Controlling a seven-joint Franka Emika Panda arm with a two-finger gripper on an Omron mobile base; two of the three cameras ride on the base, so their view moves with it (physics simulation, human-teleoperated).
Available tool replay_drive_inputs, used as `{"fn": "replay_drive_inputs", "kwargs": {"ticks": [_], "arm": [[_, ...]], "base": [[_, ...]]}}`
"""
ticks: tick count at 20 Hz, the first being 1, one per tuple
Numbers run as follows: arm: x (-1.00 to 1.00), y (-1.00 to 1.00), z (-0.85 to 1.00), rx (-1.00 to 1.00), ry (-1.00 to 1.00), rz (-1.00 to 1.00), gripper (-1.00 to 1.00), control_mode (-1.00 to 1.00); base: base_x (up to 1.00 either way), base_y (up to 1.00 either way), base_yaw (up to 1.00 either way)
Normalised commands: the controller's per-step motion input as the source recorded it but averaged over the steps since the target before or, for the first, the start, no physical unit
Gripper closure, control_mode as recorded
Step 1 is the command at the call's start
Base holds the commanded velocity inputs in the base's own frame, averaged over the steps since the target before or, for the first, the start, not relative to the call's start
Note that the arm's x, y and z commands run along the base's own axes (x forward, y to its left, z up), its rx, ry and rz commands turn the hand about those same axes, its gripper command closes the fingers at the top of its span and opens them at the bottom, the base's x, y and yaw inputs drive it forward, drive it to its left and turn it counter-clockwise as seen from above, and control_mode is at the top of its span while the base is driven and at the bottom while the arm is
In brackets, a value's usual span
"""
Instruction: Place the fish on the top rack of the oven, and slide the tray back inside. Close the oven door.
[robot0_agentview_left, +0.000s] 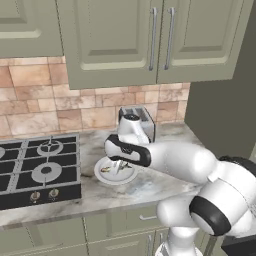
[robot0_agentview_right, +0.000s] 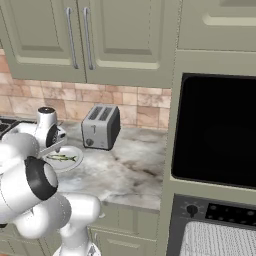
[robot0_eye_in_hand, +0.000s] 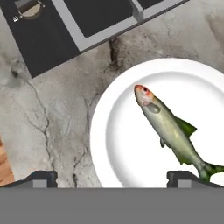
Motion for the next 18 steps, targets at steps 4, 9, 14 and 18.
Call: {"fn": "replay_drive_inputs", "kwargs": {"ticks": [4, 9, 14, 18], "arm": [[0.49, 0.10, -0.21, -0.02, 0.00, 0.01, -1.00, -1.00], [0.37, 0.00, -0.16, -0.01, 0.00, 0.01, -1.00, -1.00], [0.23, 0.00, -0.23, 0.00, 0.00, 0.03, -1.00, -1.00], [0.11, 0.00, -0.34, 0.00, 0.00, 0.04, -1.00, -1.00]], "base": [[0.00, 0.00, 0.00], [0.00, 0.00, 0.00], [0.00, 0.00, 0.00], [0.00, 0.00, 0.00]]}}
